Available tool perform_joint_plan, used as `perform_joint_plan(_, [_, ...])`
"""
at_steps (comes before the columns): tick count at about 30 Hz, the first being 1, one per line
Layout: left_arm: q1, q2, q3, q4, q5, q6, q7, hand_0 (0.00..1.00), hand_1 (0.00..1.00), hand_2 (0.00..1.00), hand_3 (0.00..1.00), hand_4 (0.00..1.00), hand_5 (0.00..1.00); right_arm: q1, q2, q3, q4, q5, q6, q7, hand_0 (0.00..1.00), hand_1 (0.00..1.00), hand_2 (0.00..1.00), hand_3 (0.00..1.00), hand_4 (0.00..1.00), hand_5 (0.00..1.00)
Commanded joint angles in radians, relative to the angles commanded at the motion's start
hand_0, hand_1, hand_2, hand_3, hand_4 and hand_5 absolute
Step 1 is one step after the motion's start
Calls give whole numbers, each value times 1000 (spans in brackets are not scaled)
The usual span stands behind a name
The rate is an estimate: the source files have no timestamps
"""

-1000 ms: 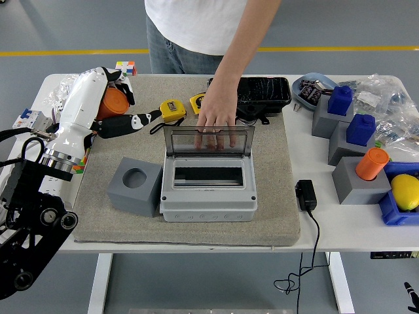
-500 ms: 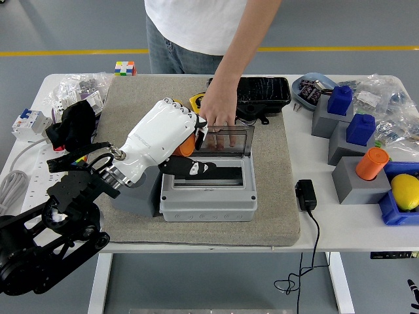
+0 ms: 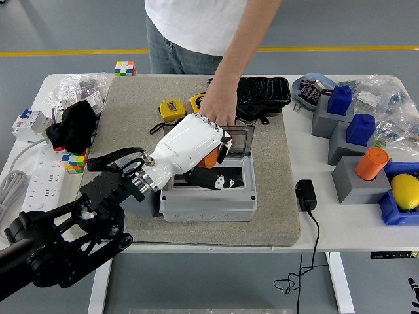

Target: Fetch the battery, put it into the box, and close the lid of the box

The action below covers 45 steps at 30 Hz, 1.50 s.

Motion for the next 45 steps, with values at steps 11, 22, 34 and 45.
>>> perform_joint_plan(11, [-2,-64,9,103,-38,17,-19,34,2,2,2,998,643,1,-4,-17,0,4,-2,-4,856,849,803,826,998,998])
perform_joint_plan(22, [0,-83,52,130,-67,21,-25,34,2,2,2,998,654,1,-5,-22,0,5,-3,-6,853,849,803,826,998,998])
perform_joint_plan(34, [-33,-101,91,164,-87,32,-28,34,2,2,2,998,668,4,-5,-20,0,5,-4,-8,852,849,803,826,998,996])
perform_joint_plan(45, [-38,-136,50,257,-114,72,-66,39,2,2,2,998,706,4,-4,-20,0,6,-4,-8,852,847,802,825,998,994])
